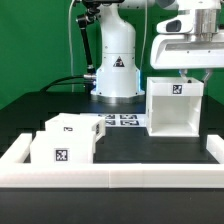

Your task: Assemble drawer

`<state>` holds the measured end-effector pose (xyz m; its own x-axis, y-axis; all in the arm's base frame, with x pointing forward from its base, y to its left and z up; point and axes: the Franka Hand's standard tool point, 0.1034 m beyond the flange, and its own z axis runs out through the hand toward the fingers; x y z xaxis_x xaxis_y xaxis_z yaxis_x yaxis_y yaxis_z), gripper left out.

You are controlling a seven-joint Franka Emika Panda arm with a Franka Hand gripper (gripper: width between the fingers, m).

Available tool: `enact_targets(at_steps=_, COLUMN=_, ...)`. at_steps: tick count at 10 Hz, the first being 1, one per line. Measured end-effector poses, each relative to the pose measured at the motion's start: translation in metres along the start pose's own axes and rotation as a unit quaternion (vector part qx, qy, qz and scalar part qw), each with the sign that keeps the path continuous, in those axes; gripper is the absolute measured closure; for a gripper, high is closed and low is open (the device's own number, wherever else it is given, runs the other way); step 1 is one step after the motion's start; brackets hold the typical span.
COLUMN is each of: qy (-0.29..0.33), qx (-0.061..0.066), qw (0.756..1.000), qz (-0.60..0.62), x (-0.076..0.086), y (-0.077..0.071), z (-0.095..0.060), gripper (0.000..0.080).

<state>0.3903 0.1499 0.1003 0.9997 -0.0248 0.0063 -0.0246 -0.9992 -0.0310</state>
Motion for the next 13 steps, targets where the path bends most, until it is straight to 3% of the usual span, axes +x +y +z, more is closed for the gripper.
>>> enact_targets(at_steps=2, qy=0.0, qx=0.0, qw=1.0, qz=-0.001, x=0.0, y=0.0, z=0.0, gripper=0.0763)
enact_targets(at_steps=8, qy=0.0, qx=0.0, qw=1.0, qz=-0.002, x=0.002, y=0.001, z=0.0, gripper=0.0763)
enact_targets(at_steps=13, qy=0.032, qx=0.015, qw=0.999, qz=0.011, x=0.065, y=0.015, z=0.0, gripper=0.0762)
